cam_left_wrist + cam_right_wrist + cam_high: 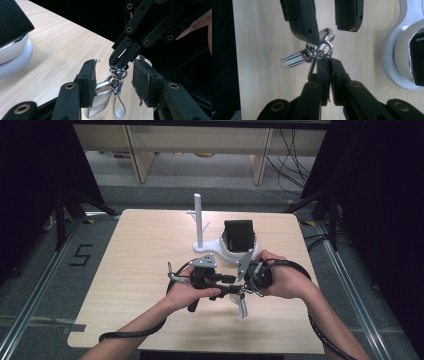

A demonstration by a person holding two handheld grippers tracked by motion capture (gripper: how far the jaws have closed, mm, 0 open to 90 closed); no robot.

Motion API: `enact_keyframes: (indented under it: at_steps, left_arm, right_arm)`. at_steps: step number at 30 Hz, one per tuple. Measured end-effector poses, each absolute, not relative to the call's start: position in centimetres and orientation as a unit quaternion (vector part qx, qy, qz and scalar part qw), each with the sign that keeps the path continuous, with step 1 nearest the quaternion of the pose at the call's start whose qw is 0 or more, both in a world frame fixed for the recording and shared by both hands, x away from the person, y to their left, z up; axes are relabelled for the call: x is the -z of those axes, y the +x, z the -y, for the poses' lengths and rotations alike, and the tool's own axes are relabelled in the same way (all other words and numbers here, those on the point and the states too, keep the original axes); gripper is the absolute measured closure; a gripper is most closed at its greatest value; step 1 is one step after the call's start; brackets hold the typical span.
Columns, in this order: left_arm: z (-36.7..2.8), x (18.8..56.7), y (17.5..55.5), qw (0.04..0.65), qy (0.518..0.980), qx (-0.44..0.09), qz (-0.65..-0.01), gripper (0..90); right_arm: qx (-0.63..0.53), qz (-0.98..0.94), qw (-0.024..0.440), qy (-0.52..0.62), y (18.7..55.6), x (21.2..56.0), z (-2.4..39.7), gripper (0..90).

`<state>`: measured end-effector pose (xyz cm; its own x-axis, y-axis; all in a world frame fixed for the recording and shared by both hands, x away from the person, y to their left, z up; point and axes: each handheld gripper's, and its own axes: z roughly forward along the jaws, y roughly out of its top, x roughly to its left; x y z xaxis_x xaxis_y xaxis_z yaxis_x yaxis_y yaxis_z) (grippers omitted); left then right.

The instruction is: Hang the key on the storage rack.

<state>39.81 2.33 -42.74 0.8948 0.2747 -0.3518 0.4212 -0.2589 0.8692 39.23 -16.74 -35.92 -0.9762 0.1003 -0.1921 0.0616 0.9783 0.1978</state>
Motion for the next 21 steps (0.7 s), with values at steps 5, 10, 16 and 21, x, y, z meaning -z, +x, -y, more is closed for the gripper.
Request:
enact_keyframes:
  at_steps: [5,10,16,21]
  left_arm:
    - [-2.31,43.22,39.94,0.561,0.791,0.078,-0.231,55.0]
    - [-2.34,43.40,40.03,0.560,0.788,0.097,-0.236,55.4]
    - [-2.08,43.61,39.86,0.559,0.788,0.114,-0.231,58.2]
    - [-2.02,43.73,39.82,0.556,0.788,0.126,-0.233,62.6]
  right_arm:
    - [-0.093,-0.990,0.100,0.040,39.18,36.02,16.53,87.5]
    - [-0.099,-0.990,0.100,0.021,39.42,36.07,16.53,87.5]
    - [-0.104,-0.990,0.096,0.028,39.32,36.17,16.40,87.5]
    - [-0.097,-0.990,0.095,0.032,39.18,36.25,16.26,87.5]
